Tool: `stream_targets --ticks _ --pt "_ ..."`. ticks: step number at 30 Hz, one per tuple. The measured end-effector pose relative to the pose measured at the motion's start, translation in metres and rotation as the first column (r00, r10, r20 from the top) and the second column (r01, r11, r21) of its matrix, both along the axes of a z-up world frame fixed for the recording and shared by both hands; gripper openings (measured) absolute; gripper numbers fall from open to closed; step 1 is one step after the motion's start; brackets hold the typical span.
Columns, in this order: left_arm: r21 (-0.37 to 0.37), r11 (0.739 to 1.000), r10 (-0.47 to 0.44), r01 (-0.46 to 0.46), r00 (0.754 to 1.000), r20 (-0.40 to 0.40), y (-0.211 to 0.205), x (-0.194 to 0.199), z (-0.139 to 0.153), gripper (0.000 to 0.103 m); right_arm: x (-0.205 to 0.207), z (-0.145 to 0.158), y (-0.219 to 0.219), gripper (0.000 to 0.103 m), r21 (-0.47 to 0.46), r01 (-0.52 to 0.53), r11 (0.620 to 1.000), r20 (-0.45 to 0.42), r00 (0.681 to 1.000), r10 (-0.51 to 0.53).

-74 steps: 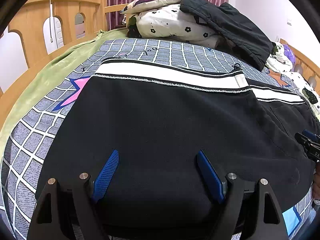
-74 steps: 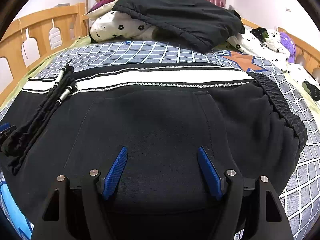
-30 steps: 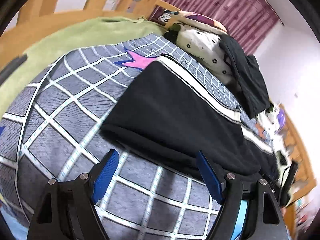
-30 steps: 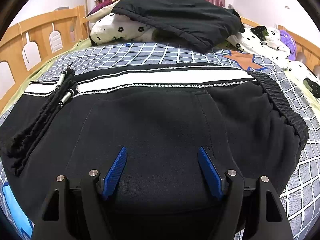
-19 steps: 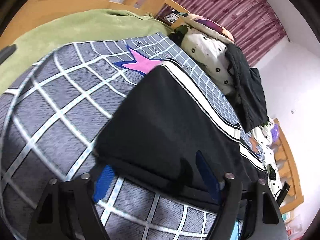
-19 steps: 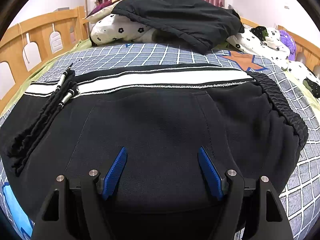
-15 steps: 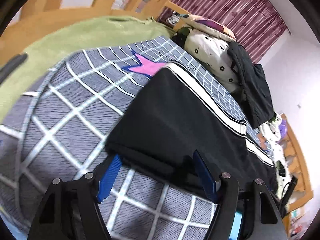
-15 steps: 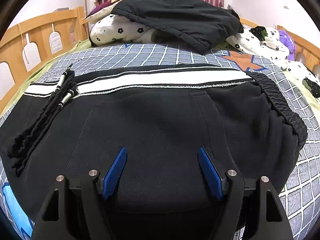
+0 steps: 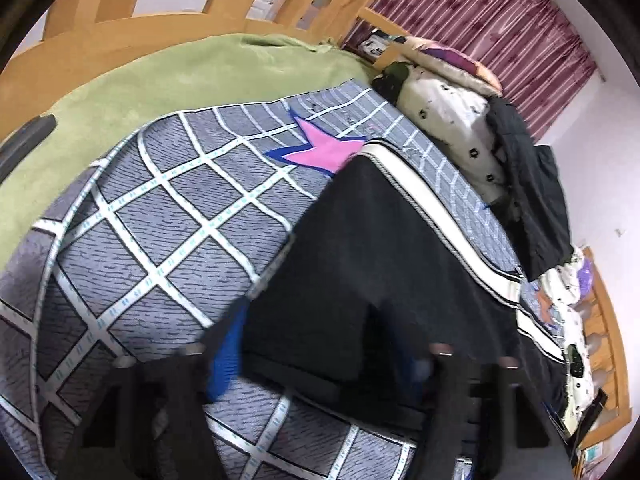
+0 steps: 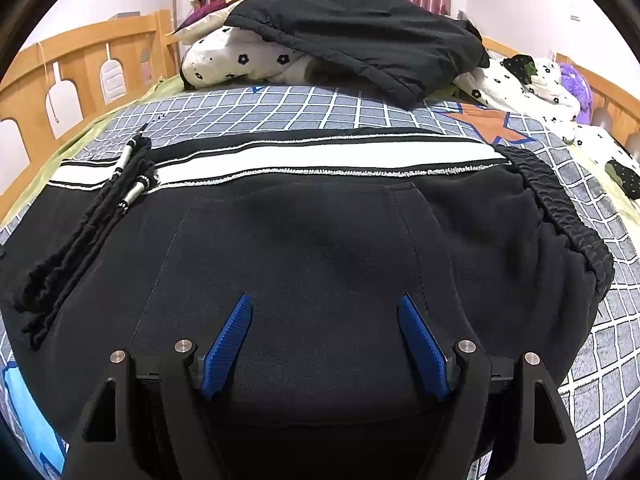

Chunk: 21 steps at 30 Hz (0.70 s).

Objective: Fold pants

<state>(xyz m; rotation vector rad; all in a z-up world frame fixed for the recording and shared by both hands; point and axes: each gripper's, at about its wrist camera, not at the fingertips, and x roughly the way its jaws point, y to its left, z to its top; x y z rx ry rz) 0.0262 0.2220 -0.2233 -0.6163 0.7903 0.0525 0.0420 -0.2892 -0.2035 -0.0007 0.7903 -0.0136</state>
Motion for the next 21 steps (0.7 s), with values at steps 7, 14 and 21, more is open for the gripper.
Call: stream_targets --ticks 7,14,21 --pt "0.148 0.988 -0.056 0.046 0.997 0.06 -0.031 -0.004 0.054 0.022 -0.017 0.019 -0.016 0.066 0.055 -0.01 0.998 0.016 1.0 0.01" --pt "0.352 0.898 -0.357 0.263 0.904 0.234 -0.165 -0.004 0.141 0.018 -0.057 0.053 -0.063 0.066 0.116 0.049 0.992 0.094 0.994 -0.06" --pt "0.285 0.787 -0.604 0.547 0.776 0.18 -0.307 -0.007 0.104 0.018 -0.091 0.059 -0.099 0.066 0.041 0.098 0.994 0.086 0.991 -0.102"
